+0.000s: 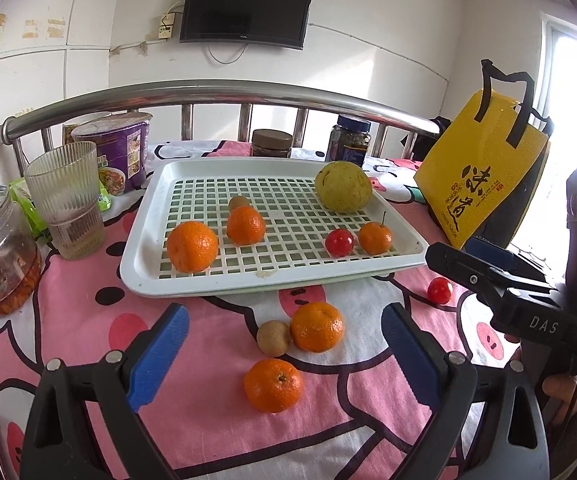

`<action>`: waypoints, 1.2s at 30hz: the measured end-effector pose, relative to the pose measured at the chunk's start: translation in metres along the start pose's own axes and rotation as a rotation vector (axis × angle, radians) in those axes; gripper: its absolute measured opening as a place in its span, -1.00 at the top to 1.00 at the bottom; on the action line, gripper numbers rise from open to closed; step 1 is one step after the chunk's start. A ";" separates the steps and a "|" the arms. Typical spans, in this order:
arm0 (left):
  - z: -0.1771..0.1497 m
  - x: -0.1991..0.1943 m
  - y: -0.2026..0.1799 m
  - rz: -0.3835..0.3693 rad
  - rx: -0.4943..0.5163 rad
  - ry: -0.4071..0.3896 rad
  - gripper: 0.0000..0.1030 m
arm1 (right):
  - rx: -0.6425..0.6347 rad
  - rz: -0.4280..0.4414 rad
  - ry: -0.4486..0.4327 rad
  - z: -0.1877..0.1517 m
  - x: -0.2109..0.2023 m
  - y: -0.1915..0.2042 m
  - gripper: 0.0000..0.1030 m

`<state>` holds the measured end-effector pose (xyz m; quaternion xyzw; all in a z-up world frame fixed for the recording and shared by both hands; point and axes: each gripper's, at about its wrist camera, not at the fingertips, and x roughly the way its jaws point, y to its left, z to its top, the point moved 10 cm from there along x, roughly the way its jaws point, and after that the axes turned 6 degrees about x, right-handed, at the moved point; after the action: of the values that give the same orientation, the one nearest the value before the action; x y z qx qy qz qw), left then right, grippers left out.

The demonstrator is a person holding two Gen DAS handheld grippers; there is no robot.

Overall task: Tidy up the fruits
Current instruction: 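Withdraw both open tools from the tray toward the remaining fruit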

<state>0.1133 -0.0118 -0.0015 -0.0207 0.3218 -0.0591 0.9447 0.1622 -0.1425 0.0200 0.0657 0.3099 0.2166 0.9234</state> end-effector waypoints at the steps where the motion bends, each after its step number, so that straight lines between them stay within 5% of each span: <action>1: 0.000 -0.001 0.000 0.001 0.001 -0.002 -0.90 | -0.004 -0.001 0.002 -0.001 0.000 0.000 -0.95; 36: -0.036 0.015 -0.005 -0.004 0.005 0.136 -0.90 | 0.009 -0.110 0.208 -0.045 0.011 -0.042 -0.95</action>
<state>0.1022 -0.0185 -0.0389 -0.0150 0.3851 -0.0630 0.9206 0.1581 -0.1761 -0.0323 0.0301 0.4082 0.1700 0.8964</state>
